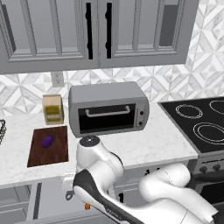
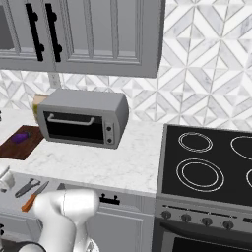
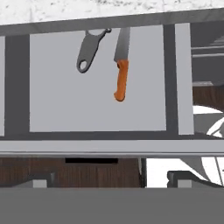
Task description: Place the appropriate cutting tool for cutting the eggplant skin on the cutting board.
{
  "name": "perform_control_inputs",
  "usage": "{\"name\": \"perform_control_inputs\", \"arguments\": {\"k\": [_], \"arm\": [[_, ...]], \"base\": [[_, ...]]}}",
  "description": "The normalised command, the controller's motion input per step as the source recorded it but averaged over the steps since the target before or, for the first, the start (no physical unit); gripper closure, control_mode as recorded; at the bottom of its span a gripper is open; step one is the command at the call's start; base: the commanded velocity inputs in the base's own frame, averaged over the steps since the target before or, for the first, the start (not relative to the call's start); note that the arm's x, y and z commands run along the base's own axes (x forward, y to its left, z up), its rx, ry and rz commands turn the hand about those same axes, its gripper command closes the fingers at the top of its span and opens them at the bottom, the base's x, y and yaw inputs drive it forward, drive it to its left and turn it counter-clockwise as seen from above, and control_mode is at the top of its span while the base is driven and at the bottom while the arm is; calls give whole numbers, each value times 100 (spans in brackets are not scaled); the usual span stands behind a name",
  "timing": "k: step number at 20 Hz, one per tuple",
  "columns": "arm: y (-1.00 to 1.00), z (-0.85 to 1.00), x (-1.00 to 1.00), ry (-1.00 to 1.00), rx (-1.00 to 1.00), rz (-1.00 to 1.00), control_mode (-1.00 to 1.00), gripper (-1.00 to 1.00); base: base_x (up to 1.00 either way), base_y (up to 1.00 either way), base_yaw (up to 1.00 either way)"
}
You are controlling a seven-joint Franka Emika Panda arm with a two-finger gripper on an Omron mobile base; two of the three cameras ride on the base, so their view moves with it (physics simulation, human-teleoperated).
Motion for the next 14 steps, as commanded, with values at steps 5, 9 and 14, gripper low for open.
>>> {"name": "perform_control_inputs", "arguments": {"k": [5, 9, 14], "arm": [[1, -46, -15, 2, 0, 0, -100, -100], [0, -51, 4, 7, 0, 0, -100, -100], [10, -32, 38, 8, -1, 2, -100, -100]], "base": [[0, 0, 0], [0, 0, 0], [0, 0, 0]]}}
